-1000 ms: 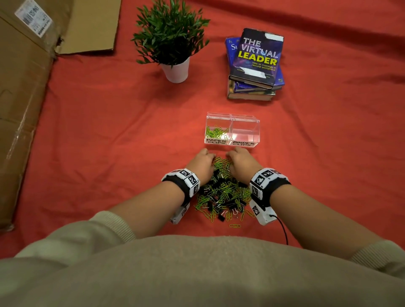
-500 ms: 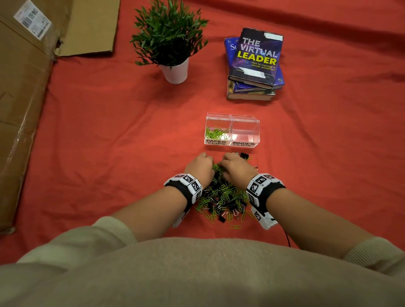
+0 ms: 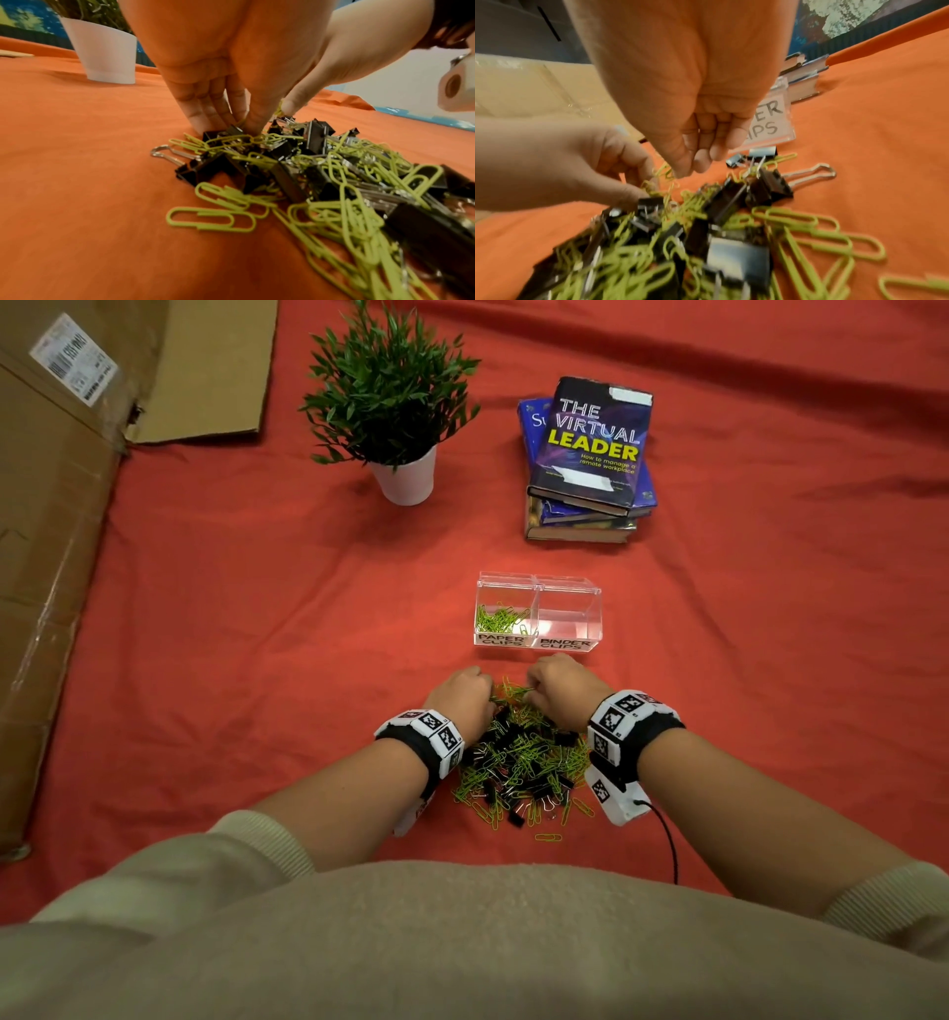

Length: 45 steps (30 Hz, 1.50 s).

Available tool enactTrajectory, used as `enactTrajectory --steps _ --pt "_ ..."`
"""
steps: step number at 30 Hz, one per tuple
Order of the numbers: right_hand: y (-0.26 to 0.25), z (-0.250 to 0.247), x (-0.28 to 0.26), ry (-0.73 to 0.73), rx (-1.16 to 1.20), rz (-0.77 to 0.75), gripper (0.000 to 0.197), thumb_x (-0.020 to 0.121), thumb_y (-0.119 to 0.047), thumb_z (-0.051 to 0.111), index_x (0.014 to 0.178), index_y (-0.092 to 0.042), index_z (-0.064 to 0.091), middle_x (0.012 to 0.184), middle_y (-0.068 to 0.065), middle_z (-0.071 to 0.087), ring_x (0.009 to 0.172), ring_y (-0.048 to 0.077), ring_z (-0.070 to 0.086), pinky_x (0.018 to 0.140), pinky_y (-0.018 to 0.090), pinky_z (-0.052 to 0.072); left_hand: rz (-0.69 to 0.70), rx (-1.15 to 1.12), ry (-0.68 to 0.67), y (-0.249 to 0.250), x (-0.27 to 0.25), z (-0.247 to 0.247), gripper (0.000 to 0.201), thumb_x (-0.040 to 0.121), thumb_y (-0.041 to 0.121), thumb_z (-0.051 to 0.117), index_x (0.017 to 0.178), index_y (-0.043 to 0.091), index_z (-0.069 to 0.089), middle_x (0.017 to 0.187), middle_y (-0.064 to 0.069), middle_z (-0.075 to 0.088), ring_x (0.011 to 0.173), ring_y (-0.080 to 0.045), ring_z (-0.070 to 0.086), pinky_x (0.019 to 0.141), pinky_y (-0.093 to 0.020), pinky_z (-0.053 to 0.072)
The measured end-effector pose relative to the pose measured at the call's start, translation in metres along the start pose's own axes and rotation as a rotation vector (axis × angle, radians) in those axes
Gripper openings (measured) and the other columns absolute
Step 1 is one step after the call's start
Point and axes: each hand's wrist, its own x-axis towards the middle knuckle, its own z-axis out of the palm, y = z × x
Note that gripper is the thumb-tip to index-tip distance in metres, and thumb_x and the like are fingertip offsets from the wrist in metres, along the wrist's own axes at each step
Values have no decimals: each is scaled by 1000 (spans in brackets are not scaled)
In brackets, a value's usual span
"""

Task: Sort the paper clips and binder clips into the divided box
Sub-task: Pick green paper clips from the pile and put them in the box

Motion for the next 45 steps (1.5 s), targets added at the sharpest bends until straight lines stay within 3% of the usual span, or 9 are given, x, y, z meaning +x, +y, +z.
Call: enactTrajectory --steps 4,11,15,19,23,27,34,40,45 --pt "-2 -28 -6 55 234 60 11 90 -18 58 89 -9 62 82 2 63 72 18 58 62 25 46 -34 -72 -9 -2 1 -3 18 91 22 59 99 7 62 106 -9 59 99 -26 57 84 -36 48" --pt "-17 -65 27 198 249 189 15 90 -13 54 90 -2 64 86 12 66 76 24 59 62 28 41 -111 -223 24 -3 0 -15 16 90 20 62 99 7 67 100 -11 68 92 -25 62 79 -33 51" --pt "-27 -67 38 202 227 234 22 89 -10 51 102 -1 67 99 16 67 89 30 64 74 32 52 -88 -300 78 1 -2 -33 17 90 19 63 100 6 68 97 -9 69 85 -22 64 74 -29 52" --pt "-21 -51 19 303 304 198 22 90 -15 52 99 -6 69 91 11 71 78 24 66 69 31 56 -65 -355 189 6 10 -60 14 89 18 63 99 10 69 104 -7 70 87 -17 63 78 -24 50" --pt "-14 -12 -6 145 310 112 19 91 -15 54 104 -11 68 101 4 69 80 13 61 75 23 52 -47 -362 232 9 38 -82 12 89 17 63 98 11 68 99 -5 69 88 -17 64 83 -29 53" --pt "-20 14 -20 68 216 -3 31 90 -32 57 117 -19 61 106 3 55 106 20 46 95 36 44 -37 -239 156 13 61 -82 17 89 16 64 102 8 68 104 -11 68 95 -25 63 86 -33 52" --pt "-21 31 -27 14 81 -78 41 83 -41 63 119 -23 55 110 6 47 112 23 38 93 37 41 83 -215 233 4 29 -62 28 87 16 63 115 14 63 118 -4 61 109 -20 58 97 -33 46" --pt "-7 27 -28 101 119 32 23 85 -28 60 106 -18 61 106 7 51 108 25 43 92 37 39 21 -179 -32 -33 -28 -25 9 84 14 63 91 18 68 93 0 67 85 -16 64 77 -30 52" --pt "-13 23 -28 199 123 44 25 87 -23 57 110 -16 62 107 7 51 106 25 42 95 37 38 14 -137 -100 -41 -36 -4 30 85 20 65 115 16 63 109 -4 55 100 -20 57 89 -31 46"
